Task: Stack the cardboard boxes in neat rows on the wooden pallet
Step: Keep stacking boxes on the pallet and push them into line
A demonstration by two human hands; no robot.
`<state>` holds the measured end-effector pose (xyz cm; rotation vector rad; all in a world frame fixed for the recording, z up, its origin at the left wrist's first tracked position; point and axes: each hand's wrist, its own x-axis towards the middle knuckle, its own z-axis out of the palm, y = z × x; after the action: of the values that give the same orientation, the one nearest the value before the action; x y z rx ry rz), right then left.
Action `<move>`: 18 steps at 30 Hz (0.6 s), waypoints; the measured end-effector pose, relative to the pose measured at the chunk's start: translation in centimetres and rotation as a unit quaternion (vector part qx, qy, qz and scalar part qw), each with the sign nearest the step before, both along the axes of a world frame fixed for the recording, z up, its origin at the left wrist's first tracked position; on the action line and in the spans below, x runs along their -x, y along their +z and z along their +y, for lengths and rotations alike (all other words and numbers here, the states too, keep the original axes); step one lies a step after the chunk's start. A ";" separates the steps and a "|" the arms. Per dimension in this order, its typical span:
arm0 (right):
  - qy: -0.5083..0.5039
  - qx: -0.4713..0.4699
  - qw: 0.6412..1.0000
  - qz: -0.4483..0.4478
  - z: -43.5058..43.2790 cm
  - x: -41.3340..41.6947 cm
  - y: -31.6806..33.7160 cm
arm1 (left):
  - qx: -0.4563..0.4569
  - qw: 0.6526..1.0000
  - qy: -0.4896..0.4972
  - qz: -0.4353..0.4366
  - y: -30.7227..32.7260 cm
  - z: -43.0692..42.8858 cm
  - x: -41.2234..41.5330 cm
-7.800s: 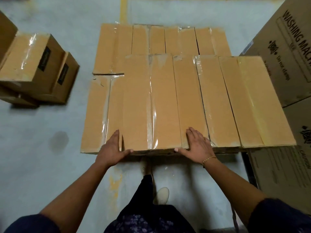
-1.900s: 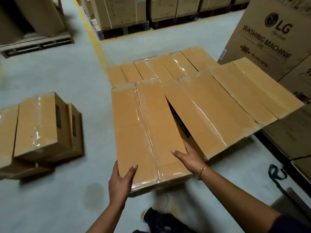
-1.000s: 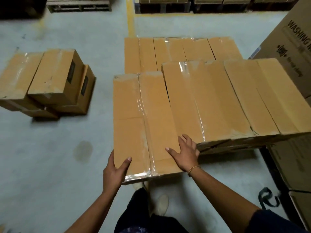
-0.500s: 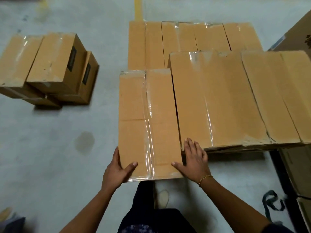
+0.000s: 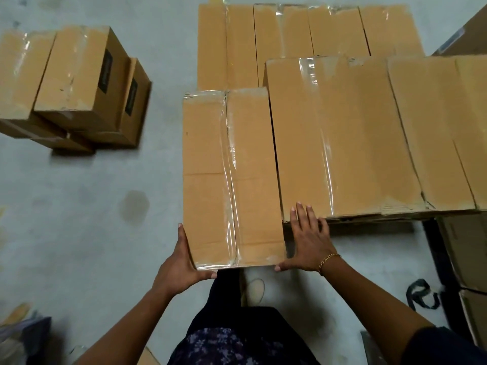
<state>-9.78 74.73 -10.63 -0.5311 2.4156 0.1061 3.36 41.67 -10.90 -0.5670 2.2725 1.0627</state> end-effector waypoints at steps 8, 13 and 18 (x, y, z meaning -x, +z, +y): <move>-0.003 -0.007 0.999 0.042 -0.6 0.2 0.7 | 0.001 1.000 -0.005 0.029 0.5 0.0 1.4; -0.022 0.010 0.996 0.080 -1.2 1.1 1.3 | 0.007 0.999 -0.006 0.034 0.6 -0.6 3.6; -0.045 0.014 0.992 0.113 -1.9 2.4 1.5 | 0.022 0.999 -0.018 0.033 0.3 -1.4 5.9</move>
<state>-12.13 72.84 -9.18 -0.4412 2.6623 0.0975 -2.58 40.27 -10.59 -0.5143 2.3589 1.0308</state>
